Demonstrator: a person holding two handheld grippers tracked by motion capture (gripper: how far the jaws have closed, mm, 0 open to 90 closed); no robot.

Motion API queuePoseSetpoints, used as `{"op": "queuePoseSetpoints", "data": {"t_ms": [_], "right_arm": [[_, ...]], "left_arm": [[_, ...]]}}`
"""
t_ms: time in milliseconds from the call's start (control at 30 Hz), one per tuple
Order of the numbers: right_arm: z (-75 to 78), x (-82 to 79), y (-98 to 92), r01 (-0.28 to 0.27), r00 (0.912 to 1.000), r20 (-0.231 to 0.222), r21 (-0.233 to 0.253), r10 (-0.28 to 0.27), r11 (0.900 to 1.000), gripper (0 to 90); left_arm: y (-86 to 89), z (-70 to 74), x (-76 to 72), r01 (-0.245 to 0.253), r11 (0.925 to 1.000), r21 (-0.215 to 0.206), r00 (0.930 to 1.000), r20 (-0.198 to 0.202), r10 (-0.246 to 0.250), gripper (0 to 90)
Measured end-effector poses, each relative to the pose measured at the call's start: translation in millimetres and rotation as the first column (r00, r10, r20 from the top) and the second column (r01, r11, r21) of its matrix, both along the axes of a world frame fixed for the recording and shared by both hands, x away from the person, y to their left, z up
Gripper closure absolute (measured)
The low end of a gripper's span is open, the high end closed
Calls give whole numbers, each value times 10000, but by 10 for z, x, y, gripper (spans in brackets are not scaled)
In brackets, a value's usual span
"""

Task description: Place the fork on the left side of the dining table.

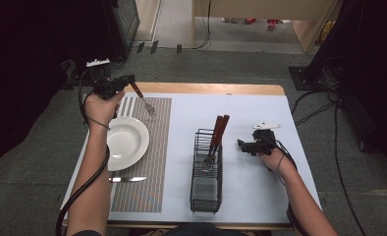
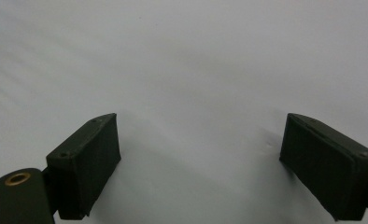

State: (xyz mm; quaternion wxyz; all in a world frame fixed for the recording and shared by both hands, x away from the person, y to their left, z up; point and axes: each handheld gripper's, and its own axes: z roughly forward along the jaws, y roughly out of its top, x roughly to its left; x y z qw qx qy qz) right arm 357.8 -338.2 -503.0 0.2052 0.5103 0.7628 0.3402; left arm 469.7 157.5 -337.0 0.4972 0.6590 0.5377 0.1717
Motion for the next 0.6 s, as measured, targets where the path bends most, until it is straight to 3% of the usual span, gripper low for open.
{"op": "queuePoseSetpoints", "data": {"t_ms": [233, 600], "right_arm": [[0, 0, 0, -1, 10000, 1, 4, 1, 10000, 114], [0, 0, 0, 0, 10000, 2, 4, 0, 10000, 114]], "left_arm": [[76, -102, 105, -521, 9986, 19, 9986, -105, 521, 758], [390, -282, 146, -1324, 9891, -641, 9896, -654, 1283, 747]]}}
